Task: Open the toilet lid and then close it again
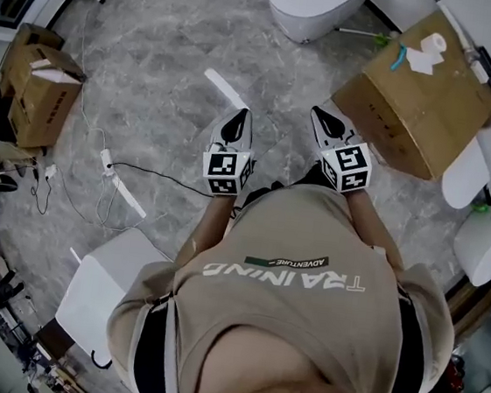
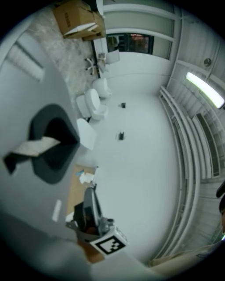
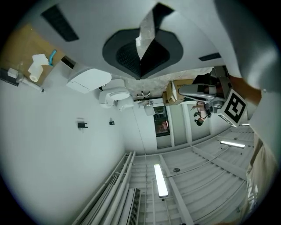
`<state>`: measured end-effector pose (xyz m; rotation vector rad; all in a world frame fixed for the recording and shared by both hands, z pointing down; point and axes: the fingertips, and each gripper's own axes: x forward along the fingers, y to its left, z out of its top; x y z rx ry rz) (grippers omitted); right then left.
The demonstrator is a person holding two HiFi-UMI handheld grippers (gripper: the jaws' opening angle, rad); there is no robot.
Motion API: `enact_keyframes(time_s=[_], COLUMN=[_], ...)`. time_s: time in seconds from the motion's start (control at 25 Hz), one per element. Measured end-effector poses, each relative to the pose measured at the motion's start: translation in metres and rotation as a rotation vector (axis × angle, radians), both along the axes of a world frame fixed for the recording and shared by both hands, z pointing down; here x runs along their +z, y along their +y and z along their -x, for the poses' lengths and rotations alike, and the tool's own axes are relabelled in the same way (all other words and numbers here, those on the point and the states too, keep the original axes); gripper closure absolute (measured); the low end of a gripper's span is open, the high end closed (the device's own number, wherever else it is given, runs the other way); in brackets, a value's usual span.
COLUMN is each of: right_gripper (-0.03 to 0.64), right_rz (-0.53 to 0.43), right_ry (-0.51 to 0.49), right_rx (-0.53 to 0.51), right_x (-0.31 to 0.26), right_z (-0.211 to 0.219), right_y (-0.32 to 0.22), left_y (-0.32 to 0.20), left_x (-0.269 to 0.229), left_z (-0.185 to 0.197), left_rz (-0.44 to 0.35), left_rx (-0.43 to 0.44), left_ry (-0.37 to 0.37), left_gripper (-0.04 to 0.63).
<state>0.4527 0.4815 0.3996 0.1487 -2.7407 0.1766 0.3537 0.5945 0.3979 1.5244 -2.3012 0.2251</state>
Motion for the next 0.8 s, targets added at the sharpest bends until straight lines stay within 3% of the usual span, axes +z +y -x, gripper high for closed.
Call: enact_keyframes(time_s=[0.24,0.6,0.8], right_gripper=[0.604,0.604,0.603], right_rz=[0.039,0.009,0.059], right_ry=[0.077,0.037,0.068], right_rx=[-0.014,-0.163,-0.186], right_x=[0.038,0.041,0.058], right_z=[0.011,0.117,0.157], right_y=[-0.040,-0.139,-0.173], left_y=[-0.053,-0.143,-0.162], left_x=[0.019,0.011,0.012], left_z=[0.026,0.094,0.135], left_rz=[0.002,0.027,0.020], left_rx=[-0.016,-0.061,-0.146], left_ry=[0.029,0.003,0.047], left_gripper=[0.591,0.591,0.592])
